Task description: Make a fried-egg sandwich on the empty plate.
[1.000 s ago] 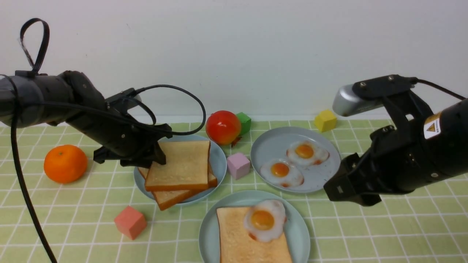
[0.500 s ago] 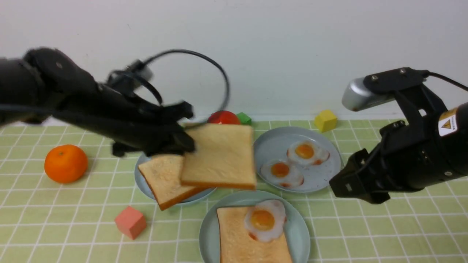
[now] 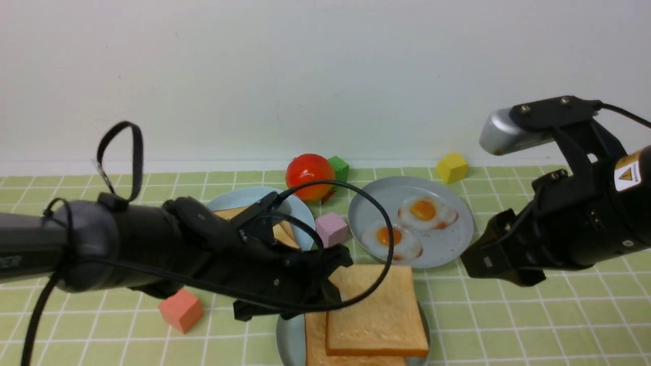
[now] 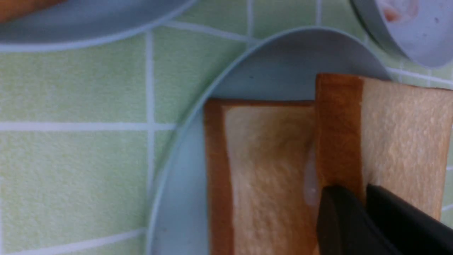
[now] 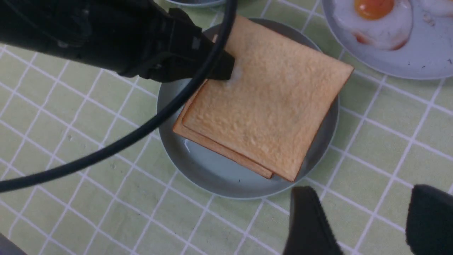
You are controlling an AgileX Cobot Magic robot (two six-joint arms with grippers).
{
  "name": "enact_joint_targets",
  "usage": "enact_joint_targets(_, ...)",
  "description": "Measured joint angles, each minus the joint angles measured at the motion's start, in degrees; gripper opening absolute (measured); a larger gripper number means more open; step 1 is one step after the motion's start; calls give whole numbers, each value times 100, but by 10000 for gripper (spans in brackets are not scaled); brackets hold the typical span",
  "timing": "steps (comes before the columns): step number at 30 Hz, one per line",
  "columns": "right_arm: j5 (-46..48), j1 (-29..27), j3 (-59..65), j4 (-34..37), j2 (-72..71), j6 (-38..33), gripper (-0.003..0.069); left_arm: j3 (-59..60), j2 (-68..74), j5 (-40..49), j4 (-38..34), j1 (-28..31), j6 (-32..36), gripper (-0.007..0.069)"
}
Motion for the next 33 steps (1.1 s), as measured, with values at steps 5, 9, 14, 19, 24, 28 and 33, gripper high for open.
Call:
enact_joint_targets(5, 0, 0, 0, -22, -61, 5, 392, 10, 21, -70, -45, -1, 0, 145)
enact_joint_targets(9, 5, 0, 0, -36, -131, 5, 392, 10, 21, -12, 9, -1, 0, 244)
enact_joint_targets(14, 82, 0, 0, -190, -274, 85, 392, 10, -125, 133, 465, -1, -33, 354)
enact_joint_targets(19, 503, 0, 7, -978, -768, 823, 333, 17, -896, 320, 1313, -1, -251, 426)
enact_joint_targets(24, 472, 0, 434, -1502, -1711, 1748, 87, 19, -1844, 977, 2196, -1, -278, 412)
enact_joint_targets(28, -109, 0, 1142, -1524, -2533, 1955, -8, 31, -2534, 1685, 2503, -1, -308, 342)
enact_joint_targets(33, -1460, 0, 2626, -1536, -3961, 1979, -11, 31, -3567, 2471, 2900, -1, -919, 148)
